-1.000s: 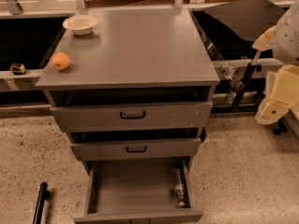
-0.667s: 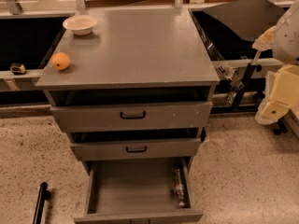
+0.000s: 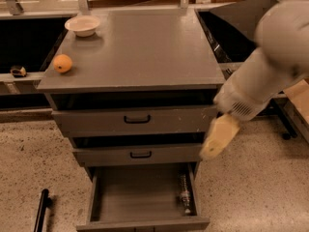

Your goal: Pick water bottle from bottom drawer and place on counter

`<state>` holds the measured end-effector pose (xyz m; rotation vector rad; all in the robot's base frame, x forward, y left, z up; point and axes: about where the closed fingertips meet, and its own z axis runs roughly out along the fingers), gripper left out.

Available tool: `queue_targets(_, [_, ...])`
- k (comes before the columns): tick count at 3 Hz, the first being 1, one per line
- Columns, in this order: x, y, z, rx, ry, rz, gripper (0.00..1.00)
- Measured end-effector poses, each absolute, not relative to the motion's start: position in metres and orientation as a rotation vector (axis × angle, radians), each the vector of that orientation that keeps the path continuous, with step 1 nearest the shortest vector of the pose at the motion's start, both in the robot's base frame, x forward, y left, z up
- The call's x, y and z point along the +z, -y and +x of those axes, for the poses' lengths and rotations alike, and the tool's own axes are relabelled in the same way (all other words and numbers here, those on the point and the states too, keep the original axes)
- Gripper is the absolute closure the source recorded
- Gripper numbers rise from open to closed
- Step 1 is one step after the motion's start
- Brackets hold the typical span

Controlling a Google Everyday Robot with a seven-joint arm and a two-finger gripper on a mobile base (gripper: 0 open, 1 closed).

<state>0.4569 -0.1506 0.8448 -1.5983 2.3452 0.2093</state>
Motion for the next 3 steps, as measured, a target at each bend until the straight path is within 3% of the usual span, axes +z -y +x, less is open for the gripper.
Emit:
queue_targets(1, [0.778,0.134,0.455,0.352,-2.388,-1.449,0.00])
queue_targets(3, [0.753,0.143,0.485,0.332,-2.406,-1.316,0.00])
